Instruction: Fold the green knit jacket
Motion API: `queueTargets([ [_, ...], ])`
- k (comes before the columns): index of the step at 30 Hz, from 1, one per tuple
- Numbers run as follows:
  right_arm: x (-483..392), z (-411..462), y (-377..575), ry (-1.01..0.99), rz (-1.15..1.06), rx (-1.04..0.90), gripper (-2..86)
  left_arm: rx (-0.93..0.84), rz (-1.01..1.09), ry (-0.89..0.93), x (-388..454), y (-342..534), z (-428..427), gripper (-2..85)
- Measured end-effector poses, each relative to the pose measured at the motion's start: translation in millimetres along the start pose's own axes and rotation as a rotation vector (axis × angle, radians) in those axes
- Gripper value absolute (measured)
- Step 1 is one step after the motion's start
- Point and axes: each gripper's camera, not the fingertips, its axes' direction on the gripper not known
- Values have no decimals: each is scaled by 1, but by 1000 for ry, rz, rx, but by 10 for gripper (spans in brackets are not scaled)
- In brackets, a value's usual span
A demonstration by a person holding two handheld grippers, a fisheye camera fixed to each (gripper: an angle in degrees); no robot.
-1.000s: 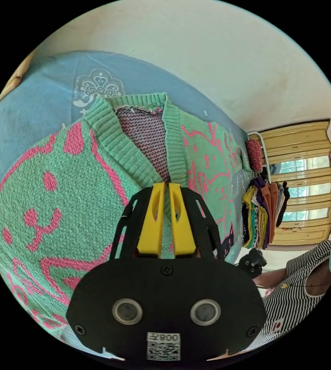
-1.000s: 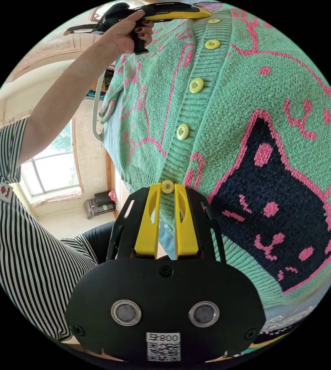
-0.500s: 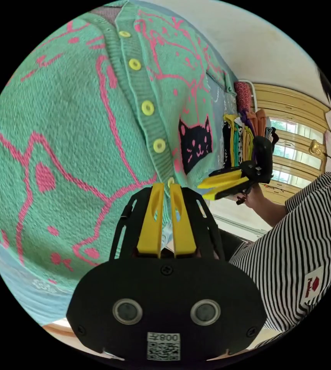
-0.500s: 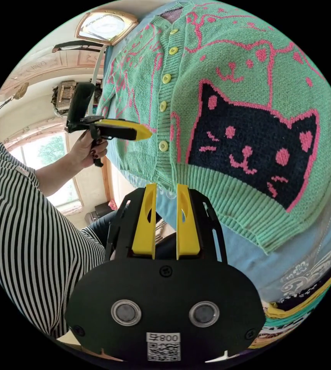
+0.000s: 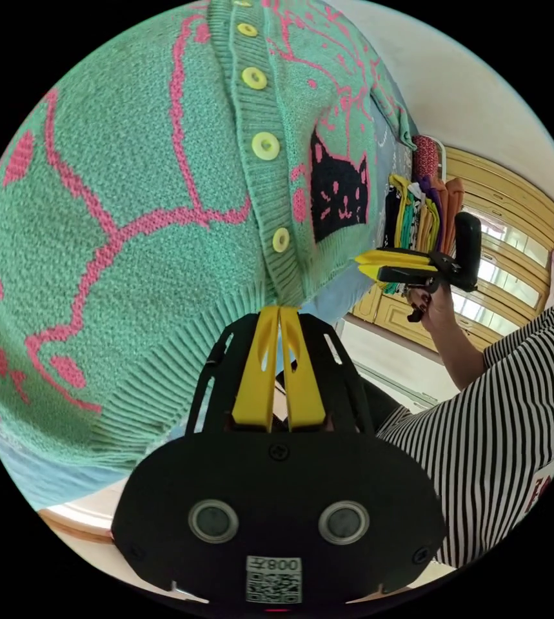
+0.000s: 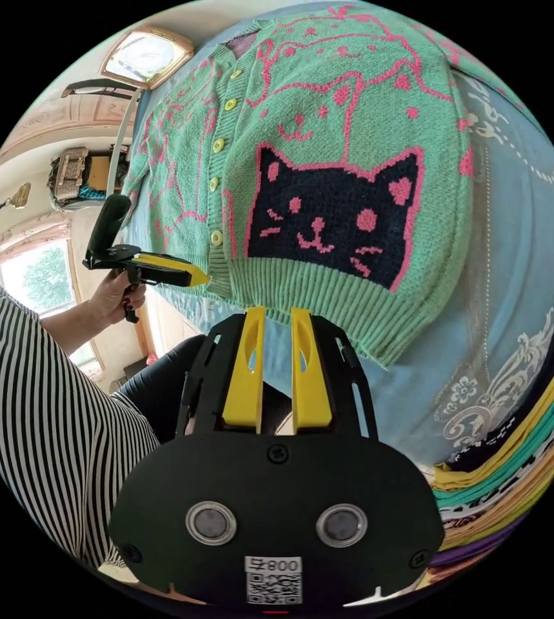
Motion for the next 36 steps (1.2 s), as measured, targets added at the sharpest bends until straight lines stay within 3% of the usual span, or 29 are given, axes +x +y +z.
queueTargets([
  [6, 53, -13, -2, 176, 136, 17, 19, -7, -33, -24, 6, 5, 15, 1],
  [10, 72, -16, 3, 66, 181, 46, 5, -50, -14, -53, 20, 7, 34, 2],
  [18, -5, -33, -31, 241, 2, 51, 13, 23, 213, -115, 79, -5, 47, 20],
  [23, -61, 21, -78, 287, -213, -67, 54, -57, 358, -340, 110, -28, 99, 17],
  [26, -74, 36, -86, 357, -268, -75, 39, -67, 344, -304, 110, -27, 102, 7],
  [36, -70, 51, -93, 285, -273, -162, 12, -124, 289, -224, 104, -24, 119, 1],
])
